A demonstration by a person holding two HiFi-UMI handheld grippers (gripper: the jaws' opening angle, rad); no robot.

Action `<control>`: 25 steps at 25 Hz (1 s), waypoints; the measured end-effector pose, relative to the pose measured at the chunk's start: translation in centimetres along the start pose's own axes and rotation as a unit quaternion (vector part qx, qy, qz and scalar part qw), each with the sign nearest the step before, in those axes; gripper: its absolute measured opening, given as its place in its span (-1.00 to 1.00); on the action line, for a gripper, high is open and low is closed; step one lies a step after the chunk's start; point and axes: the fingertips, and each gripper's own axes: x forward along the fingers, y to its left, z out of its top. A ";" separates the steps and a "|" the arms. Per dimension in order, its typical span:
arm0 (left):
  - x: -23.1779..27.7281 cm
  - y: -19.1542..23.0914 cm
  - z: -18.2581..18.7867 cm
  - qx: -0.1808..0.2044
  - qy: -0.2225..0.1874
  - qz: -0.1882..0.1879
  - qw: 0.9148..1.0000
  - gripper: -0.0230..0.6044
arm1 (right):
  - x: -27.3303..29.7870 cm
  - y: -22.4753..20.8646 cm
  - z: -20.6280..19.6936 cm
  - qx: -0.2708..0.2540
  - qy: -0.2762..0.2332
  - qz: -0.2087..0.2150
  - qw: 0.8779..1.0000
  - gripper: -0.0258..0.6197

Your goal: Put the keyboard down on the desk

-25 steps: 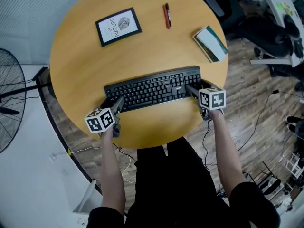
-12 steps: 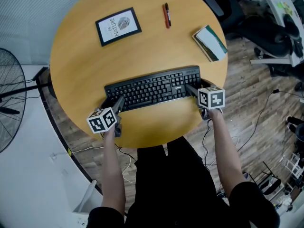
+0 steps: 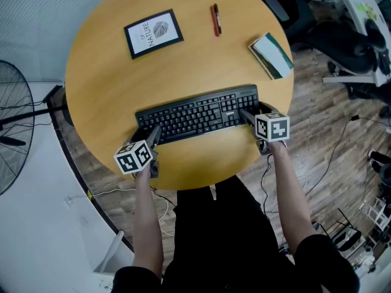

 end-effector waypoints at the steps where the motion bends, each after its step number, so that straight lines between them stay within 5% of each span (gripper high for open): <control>1: 0.0 0.1 -0.1 0.000 0.000 0.004 1.000 0.03 | 0.0 0.0 0.0 0.000 0.000 -0.001 1.000 0.15; 12: -0.1 0.1 -0.1 0.031 -0.004 0.056 0.998 0.04 | -0.2 0.1 0.1 -0.003 -0.003 -0.003 1.000 0.15; 25: -1.0 0.1 0.2 0.048 -0.008 0.065 0.997 0.03 | -1.0 0.1 0.4 -0.010 -0.009 -0.001 1.000 0.14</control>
